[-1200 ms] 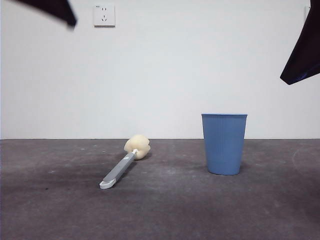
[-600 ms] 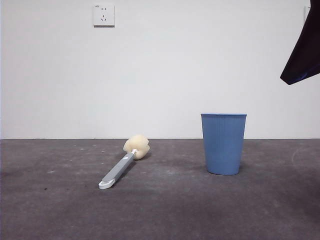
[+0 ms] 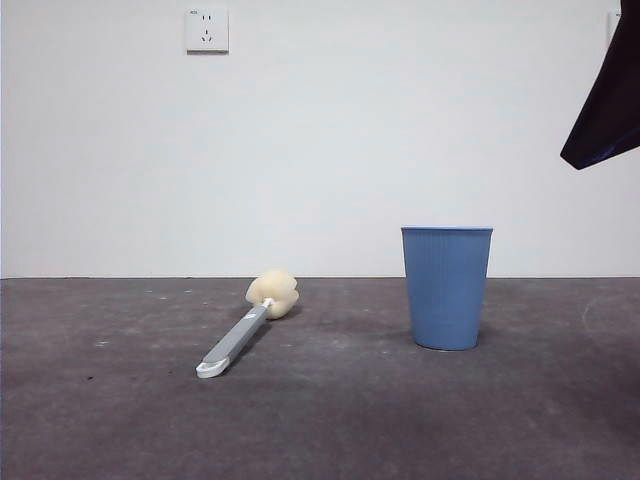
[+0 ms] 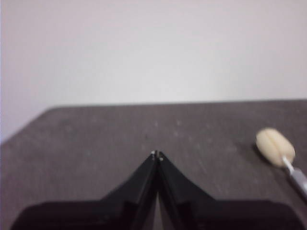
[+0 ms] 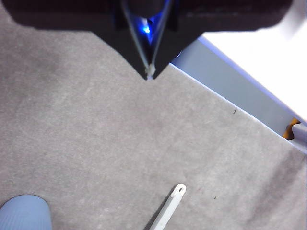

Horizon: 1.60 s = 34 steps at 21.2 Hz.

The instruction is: Pick up the cup brush,pick up the cup,insert the brush into the cup,clean the cup,put the cup brush back,put the cup back to the fixed position on the table

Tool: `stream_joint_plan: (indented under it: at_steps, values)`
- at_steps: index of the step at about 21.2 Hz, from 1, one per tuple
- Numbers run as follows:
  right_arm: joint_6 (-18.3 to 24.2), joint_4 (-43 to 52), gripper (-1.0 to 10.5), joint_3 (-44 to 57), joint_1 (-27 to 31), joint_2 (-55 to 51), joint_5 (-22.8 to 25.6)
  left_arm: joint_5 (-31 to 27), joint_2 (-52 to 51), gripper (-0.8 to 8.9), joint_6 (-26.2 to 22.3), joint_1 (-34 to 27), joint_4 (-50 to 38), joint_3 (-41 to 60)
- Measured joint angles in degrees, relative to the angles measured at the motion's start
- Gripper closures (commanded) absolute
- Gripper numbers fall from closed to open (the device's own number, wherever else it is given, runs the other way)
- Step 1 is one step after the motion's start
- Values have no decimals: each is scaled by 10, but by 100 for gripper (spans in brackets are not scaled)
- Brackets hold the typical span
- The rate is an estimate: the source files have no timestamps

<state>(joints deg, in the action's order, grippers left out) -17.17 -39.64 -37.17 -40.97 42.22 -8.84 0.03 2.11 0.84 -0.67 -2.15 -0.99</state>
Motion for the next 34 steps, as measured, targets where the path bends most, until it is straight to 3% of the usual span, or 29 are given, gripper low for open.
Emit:
stream_joint_plan:
  at_steps: [6,24,26,30,34]
  values:
    - [0,0,946,0,0,0,0,4,-18,817,12,0,128,0]
    - [0,0,946,0,0,0,0,3,-18,817,22,0,129,0]
    - [17,2,946,0,6,-14,19,3,-18,817,22,0,129,0]
    - [87,54,946,2,83,-75,28,2,-18,817,22,0,129,0]
    - [130,154,946,68,235,-177,-5,2,-18,817,22,0,129,0]
